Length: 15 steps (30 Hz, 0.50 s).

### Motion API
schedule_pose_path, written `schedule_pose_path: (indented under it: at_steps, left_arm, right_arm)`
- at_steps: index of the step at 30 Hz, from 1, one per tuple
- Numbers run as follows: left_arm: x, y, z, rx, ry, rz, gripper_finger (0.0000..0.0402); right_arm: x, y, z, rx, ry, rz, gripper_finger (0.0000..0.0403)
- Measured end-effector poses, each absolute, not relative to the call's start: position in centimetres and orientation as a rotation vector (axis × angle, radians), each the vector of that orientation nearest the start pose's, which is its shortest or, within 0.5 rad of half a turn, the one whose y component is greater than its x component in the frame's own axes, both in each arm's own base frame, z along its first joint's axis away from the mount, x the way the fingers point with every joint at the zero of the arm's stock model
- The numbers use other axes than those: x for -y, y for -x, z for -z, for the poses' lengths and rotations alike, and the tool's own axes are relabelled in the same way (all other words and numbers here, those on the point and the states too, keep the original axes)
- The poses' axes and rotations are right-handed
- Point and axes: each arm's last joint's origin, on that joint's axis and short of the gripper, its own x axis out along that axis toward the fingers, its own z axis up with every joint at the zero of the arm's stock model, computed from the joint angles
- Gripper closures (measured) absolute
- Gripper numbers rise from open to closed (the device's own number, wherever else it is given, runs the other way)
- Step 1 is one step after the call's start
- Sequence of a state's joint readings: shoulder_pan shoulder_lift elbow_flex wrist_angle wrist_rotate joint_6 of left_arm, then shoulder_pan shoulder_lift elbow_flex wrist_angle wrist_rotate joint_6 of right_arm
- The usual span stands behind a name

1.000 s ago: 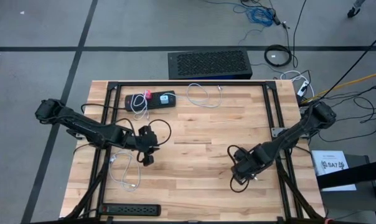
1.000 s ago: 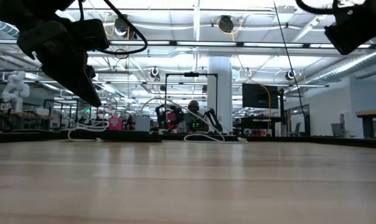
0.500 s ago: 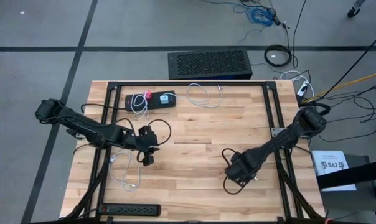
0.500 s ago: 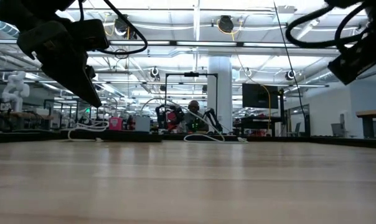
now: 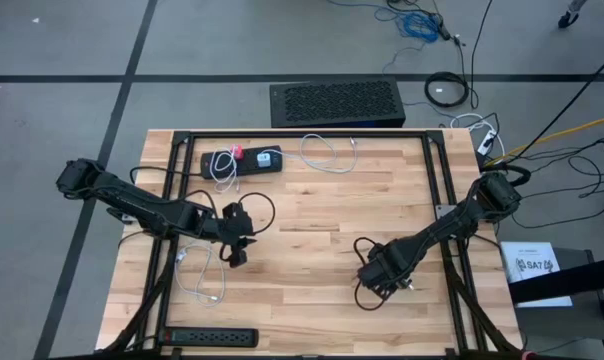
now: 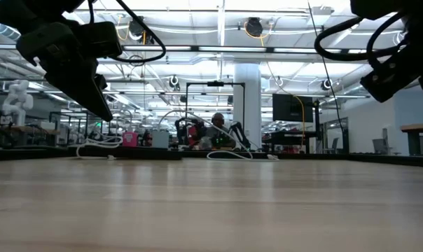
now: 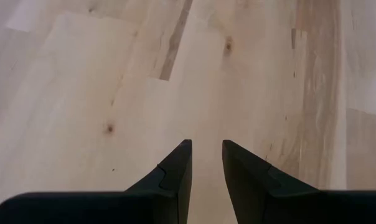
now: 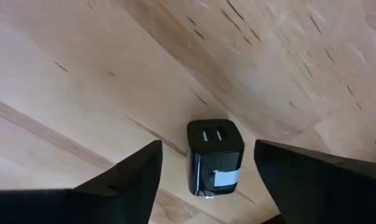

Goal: Insert USB
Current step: Insert the black charger adapter into the bottom left black outlet extension

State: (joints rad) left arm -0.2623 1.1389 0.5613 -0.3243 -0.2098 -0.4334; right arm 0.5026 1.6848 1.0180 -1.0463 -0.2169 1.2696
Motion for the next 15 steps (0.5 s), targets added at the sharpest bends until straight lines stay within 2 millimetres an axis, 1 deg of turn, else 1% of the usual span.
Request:
schedule_pose_path:
  at_steps: [4,12,15]
  left_arm:
    - [4.8,-20.16,-18.44,-0.868,0.198,-0.138,0.0307]
    - [4.8,-20.16,-18.44,-0.868,0.198,-0.138,0.0307]
    - [4.8,-20.16,-18.44,-0.868,0.198,-0.138,0.0307]
  right_arm:
    - [-13.36,-22.98,-16.64,-1.742,-0.666,0.629,0.0169]
    - [-13.61,-22.8,-16.6,-1.755,-0.685,0.63,0.0168]
    - [-13.55,-22.48,-16.04,-1.758,-0.693,0.642,0.0168]
